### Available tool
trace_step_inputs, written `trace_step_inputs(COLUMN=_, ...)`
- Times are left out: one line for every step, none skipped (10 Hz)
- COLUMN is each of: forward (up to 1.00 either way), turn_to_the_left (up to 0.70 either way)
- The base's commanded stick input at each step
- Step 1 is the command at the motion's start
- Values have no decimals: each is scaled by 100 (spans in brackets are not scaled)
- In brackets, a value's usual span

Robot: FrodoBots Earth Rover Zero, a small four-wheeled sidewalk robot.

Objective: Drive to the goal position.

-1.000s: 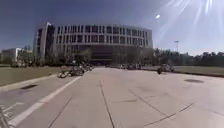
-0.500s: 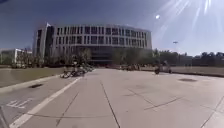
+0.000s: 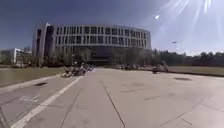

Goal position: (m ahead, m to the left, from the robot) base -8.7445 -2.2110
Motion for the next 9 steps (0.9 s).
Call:
trace_step_inputs(forward=-64, turn_to_the_left=-16)
trace_step_inputs(forward=-65, turn_to_the_left=-16)
trace_step_inputs(forward=-64, turn_to_the_left=-14)
trace_step_inputs(forward=-64, turn_to_the_left=-8)
trace_step_inputs(forward=-64, turn_to_the_left=0)
trace_step_inputs(forward=-64, turn_to_the_left=0)
trace_step_inputs(forward=-65, turn_to_the_left=0)
trace_step_inputs(forward=-64, turn_to_the_left=0)
trace_step_inputs(forward=-64, turn_to_the_left=0)
